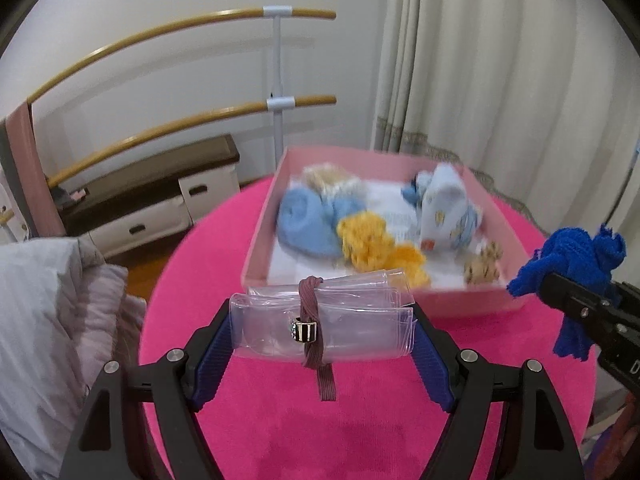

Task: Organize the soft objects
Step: 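Lower the pouch and blue knit piece into the pink box and open both tools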

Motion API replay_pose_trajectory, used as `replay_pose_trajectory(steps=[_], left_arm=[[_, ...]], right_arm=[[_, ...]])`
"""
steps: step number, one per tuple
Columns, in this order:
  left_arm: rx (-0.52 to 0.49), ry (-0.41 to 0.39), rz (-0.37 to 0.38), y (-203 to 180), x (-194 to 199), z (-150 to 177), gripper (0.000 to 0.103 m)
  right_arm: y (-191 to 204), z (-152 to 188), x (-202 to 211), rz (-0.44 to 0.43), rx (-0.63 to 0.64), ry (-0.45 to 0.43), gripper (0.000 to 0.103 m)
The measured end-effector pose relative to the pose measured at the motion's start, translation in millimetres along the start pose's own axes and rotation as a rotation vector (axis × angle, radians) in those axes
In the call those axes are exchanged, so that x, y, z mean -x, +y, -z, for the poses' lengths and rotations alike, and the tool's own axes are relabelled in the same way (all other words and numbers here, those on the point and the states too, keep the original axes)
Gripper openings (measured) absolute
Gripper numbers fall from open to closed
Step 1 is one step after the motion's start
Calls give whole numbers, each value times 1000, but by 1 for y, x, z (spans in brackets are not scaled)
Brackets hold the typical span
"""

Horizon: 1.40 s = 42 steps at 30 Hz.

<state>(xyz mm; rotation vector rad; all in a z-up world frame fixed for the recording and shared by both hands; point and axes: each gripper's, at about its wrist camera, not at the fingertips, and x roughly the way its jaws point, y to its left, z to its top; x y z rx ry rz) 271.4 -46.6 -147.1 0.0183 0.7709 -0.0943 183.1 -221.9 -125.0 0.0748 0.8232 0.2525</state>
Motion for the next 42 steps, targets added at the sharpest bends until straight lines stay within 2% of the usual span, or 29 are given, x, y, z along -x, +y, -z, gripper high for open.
replay_pose_trajectory(steps=[7, 15, 26, 34, 42], left_arm=[[-3, -73, 8, 0, 24, -38, 76], [-37, -110, 2, -12, 11, -83, 77], [-64, -60, 4, -32, -53, -132, 77], [-61, 4, 0, -33, -105, -157, 77], [-85, 53, -13, -46, -136, -180, 80]], right_arm=[[-4, -49, 9, 33, 33, -68, 35], [-10, -98, -10, 40, 45, -67, 35], [-45, -146, -84, 68, 1, 38, 36], [-44, -157, -126, 49, 11, 96, 37], [-47, -153, -155, 32, -6, 146, 43]])
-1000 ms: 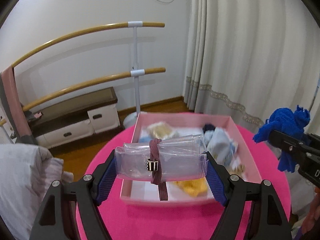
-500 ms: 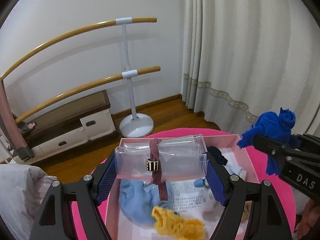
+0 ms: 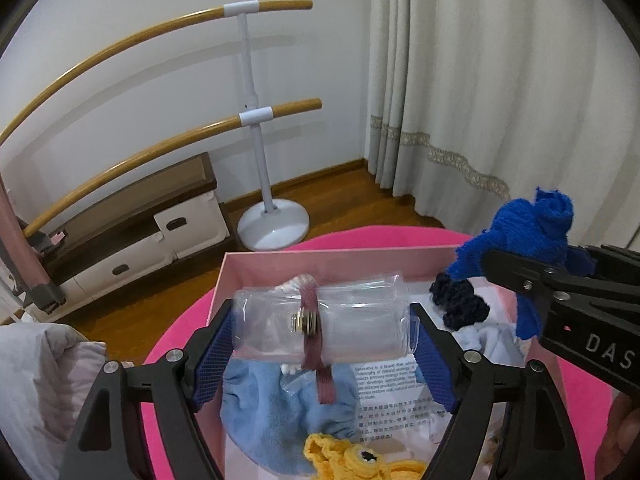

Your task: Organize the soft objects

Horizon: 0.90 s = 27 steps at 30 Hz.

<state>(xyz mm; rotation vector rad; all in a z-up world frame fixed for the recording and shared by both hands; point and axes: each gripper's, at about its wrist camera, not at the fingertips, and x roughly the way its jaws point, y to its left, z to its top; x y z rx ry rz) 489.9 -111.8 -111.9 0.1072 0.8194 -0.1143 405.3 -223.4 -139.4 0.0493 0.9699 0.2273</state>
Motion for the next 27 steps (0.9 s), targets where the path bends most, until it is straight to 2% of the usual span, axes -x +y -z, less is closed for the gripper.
replay_pose_trajectory(steps=[3, 5, 6, 8, 9, 21, 27], left_arm=[[-6, 0, -20, -4, -5, -6, 85], [3, -7, -25, -6, -8, -5, 93], [6, -13, -28, -6, -7, -7, 94], [10, -20, -34, -6, -5, -2, 96], [14, -23, -38, -5, -3, -2, 96], [32, -72, -53, -5, 46, 42, 100], [30, -117, -53, 1, 85, 64, 102]], right_arm=[[-4, 4, -6, 0, -11, 12, 57], [-7, 8, -6, -11, -25, 11, 75], [-9, 10, -5, -25, -38, 10, 78], [-12, 12, -3, -30, -56, 2, 97], [-13, 13, -1, -31, -62, -4, 103], [-3, 28, 46, -16, -78, -82, 103], [7, 52, 86, 1, -83, -154, 103]])
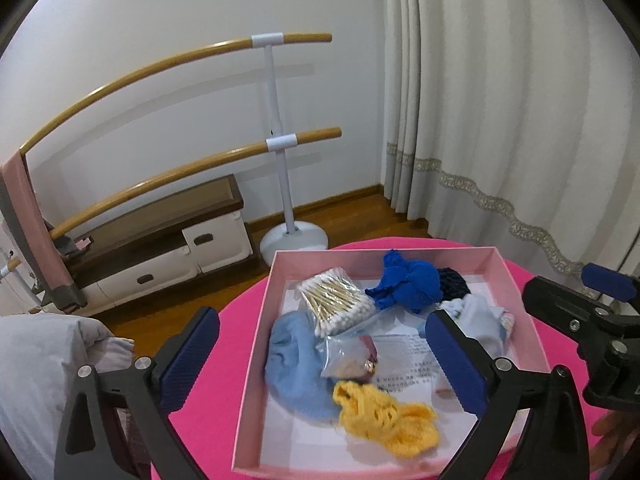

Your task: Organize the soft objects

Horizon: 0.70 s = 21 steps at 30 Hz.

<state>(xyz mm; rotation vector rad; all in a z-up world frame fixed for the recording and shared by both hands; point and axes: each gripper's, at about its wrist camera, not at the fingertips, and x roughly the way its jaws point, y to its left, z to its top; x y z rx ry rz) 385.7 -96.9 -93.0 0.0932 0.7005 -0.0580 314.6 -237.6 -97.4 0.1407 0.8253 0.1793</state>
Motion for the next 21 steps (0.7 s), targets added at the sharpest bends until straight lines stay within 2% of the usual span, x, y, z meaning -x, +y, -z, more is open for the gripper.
replay_pose_trajectory(steps=[13, 21], left_arm=[[-12, -123, 18, 5, 120, 59, 103], [-3, -202, 24, 6, 193, 108, 103]], right_arm=[[10, 64, 112, 97, 6, -184, 103], [21, 105, 176, 86, 4, -263, 103]])
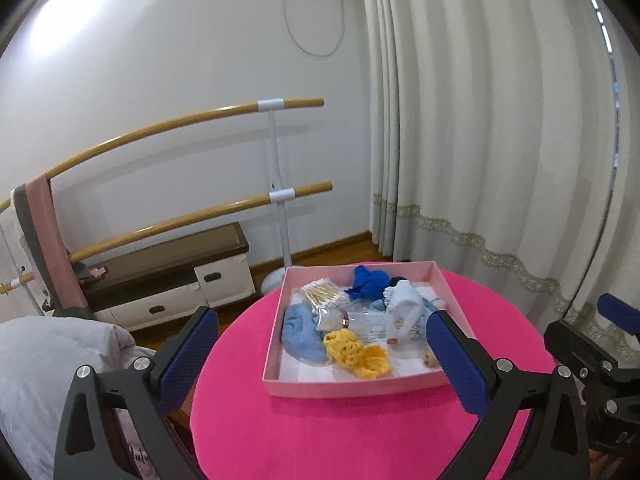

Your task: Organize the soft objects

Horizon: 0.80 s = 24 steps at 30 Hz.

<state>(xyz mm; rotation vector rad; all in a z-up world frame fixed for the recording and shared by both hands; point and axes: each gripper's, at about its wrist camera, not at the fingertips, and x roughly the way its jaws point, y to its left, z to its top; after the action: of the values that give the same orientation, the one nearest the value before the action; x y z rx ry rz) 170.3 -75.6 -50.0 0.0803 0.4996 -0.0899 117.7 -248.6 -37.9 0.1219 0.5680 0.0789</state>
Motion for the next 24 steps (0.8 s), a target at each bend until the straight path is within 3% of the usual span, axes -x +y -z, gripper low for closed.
replay_pose_trajectory(steps=[6, 12, 24], left_arm=[[3, -43, -4, -1, 49, 32, 103], [7, -38, -3, -1, 79, 60, 103], [32, -19, 7, 3, 117, 67, 103]], right_arm=[[7, 15, 36, 15, -5, -46, 103], [6, 29, 55, 33, -10, -65, 103], [9, 43, 65, 43, -1, -69, 103]])
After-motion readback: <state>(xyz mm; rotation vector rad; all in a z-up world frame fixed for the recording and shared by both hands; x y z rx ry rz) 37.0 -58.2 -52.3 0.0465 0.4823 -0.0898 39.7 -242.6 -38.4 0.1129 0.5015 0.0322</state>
